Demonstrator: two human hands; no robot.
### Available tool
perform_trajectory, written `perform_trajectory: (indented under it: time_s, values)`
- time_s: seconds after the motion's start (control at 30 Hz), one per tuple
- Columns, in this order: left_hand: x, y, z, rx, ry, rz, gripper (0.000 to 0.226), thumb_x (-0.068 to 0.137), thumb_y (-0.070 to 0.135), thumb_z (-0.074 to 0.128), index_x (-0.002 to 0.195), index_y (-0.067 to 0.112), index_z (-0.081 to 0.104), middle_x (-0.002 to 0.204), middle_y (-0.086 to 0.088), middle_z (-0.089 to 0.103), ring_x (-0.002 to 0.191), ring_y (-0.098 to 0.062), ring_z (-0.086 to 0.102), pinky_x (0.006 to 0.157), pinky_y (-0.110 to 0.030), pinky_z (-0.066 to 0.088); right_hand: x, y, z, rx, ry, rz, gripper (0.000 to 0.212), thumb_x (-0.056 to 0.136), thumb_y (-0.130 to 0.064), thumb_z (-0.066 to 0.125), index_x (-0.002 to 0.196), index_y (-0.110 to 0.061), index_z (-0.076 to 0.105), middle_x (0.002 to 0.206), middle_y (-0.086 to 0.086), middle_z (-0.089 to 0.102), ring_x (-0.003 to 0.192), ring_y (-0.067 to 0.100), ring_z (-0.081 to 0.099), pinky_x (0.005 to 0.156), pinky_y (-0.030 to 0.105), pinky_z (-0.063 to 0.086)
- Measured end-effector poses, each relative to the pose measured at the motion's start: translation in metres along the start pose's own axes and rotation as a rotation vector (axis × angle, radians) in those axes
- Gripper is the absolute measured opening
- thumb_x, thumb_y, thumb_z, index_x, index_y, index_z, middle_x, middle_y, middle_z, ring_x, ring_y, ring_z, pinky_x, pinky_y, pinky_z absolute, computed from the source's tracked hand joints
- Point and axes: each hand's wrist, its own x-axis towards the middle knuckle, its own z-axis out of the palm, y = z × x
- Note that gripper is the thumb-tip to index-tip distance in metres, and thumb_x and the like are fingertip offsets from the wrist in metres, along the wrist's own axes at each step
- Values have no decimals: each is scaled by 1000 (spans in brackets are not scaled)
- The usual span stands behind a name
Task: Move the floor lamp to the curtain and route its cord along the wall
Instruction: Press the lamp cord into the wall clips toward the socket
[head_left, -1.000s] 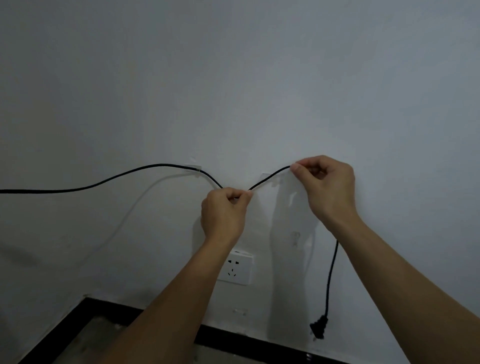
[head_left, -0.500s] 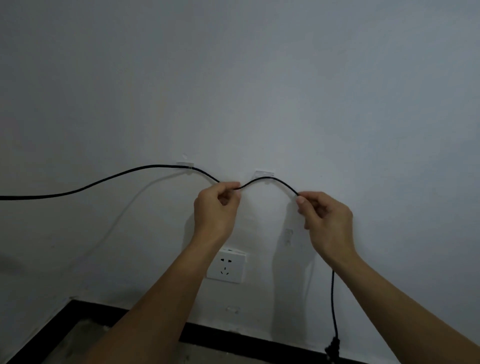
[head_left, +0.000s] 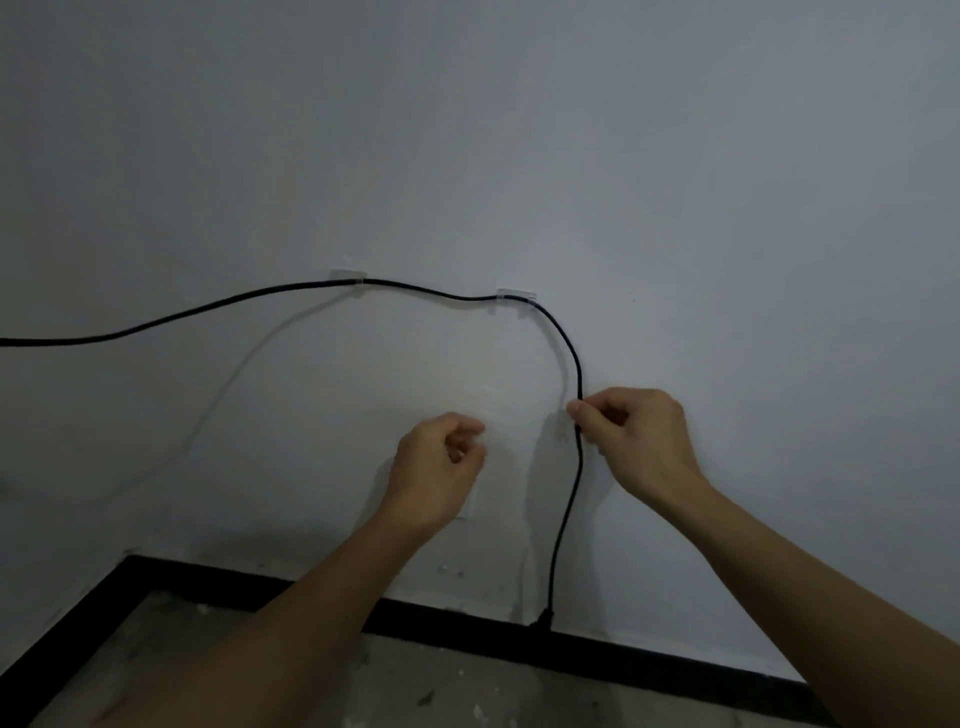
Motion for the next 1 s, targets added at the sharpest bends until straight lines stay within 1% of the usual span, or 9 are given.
perform_trajectory:
  time_s: [0.13, 0.23, 0.27, 0.37, 0.47, 0.67, 0.83, 0.93, 1.0]
  values:
    - [-15, -15, 27, -129, -321, -280, 15, 90, 12, 57, 99, 6, 68, 84, -6, 65, 74, -16, 55, 58, -23, 44, 7, -6, -10, 346, -13, 161, 13, 89, -11, 69, 76, -9, 72, 56, 1, 70, 52, 13, 67, 51, 21, 54]
    - [-25, -21, 42, -212, -561, -453, 25, 94, 27, 48, 103, 14, 67, 96, -5, 73, 83, -15, 62, 70, -28, 46, 11, -7, -17, 522, -15, 228, 6, 87, -3, 70, 81, -2, 69, 54, 6, 70, 49, 15, 67, 49, 21, 54]
    - [-28, -23, 45, -245, -638, -490, 31, 95, 32, 43, 102, 15, 68, 95, -5, 75, 85, -17, 64, 74, -31, 45, 12, -6, -18, 537, -20, 232, 5, 86, -3, 70, 81, -2, 69, 54, 6, 70, 49, 15, 67, 49, 21, 54]
    - [-31, -34, 44, -315, -788, -542, 45, 95, 44, 35, 90, 16, 70, 70, -4, 72, 83, -23, 67, 82, -38, 44, 14, -3, -18, 480, -16, 183, 4, 84, -4, 72, 81, -6, 71, 58, 7, 72, 51, 17, 69, 51, 21, 54]
    - [-27, -44, 34, -371, -732, -524, 43, 94, 43, 40, 83, 14, 70, 54, 0, 61, 68, -23, 65, 78, -38, 48, 14, 2, -16, 336, 19, 96, 5, 83, -8, 75, 81, -11, 72, 63, 7, 73, 56, 17, 72, 55, 22, 57]
    - [-29, -48, 30, -368, -519, -468, 34, 95, 29, 48, 78, 8, 69, 51, -3, 55, 51, -16, 54, 57, -30, 53, 13, 1, -2, 224, 8, -15, 10, 79, -14, 79, 76, -20, 73, 64, -1, 72, 59, 12, 71, 58, 18, 55]
    - [-39, -31, 47, -396, -596, -497, 33, 96, 28, 47, 79, 6, 65, 54, -7, 60, 53, -19, 57, 55, -27, 54, 18, -6, 11, 103, -11, -108, 5, 79, -19, 80, 80, -17, 75, 63, -2, 71, 52, 11, 67, 60, 26, 57]
    - [-42, -25, 54, -412, -648, -500, 33, 96, 29, 46, 79, 8, 64, 57, -7, 61, 54, -20, 58, 57, -29, 53, 20, -7, 13, 33, -11, -160, 10, 78, -21, 80, 83, -13, 77, 64, -4, 70, 44, 6, 61, 56, 24, 55]
    - [-43, -23, 55, -417, -665, -509, 33, 95, 30, 46, 78, 9, 64, 57, -7, 62, 54, -19, 59, 58, -29, 53, 21, -7, 12, -60, -2, -223, 14, 78, -24, 80, 87, -12, 78, 67, -5, 70, 47, 1, 58, 61, 25, 54]
